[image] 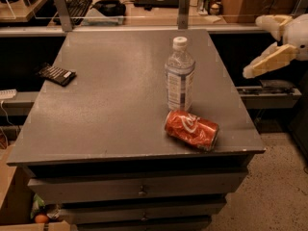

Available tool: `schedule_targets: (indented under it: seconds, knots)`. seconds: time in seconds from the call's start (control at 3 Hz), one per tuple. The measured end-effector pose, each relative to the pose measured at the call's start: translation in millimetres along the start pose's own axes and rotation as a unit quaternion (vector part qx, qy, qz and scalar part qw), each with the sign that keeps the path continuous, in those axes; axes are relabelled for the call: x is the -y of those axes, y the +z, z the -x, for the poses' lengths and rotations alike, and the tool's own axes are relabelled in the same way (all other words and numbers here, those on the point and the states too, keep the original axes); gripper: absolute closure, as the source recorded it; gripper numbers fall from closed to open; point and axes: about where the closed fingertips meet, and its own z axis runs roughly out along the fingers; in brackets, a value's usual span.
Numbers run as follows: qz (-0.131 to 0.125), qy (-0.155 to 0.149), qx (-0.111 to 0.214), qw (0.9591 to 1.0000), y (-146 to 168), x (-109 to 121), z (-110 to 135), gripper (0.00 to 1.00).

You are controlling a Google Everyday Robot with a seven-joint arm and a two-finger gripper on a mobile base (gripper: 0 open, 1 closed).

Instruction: Move blue plastic bottle near coke can

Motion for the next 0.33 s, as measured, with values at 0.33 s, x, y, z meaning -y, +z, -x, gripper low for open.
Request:
schedule_targets:
  seconds: [0.33]
  knots:
    - [-0.026, -0.016, 0.01, 0.9995, -20.6, 14.6, 18.6, 0.0]
